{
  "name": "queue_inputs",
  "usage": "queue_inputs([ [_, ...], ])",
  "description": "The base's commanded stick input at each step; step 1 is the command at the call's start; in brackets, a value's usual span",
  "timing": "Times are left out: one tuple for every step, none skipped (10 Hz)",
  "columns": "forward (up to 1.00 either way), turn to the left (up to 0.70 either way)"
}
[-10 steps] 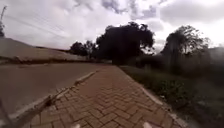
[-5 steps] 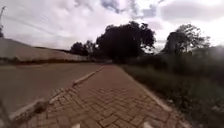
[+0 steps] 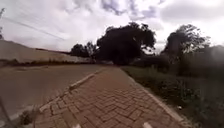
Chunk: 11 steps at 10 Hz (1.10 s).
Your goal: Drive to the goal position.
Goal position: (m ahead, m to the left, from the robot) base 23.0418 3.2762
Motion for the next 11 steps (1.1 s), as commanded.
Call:
queue_inputs([
  [0.50, 0.00],
  [0.50, 0.00],
  [0.50, 0.00],
  [0.50, 0.00],
  [0.50, 0.00],
  [0.50, 0.00],
  [0.50, 0.00],
  [0.50, 0.00],
  [0.50, 0.00],
  [0.50, 0.00],
  [0.50, 0.00],
])
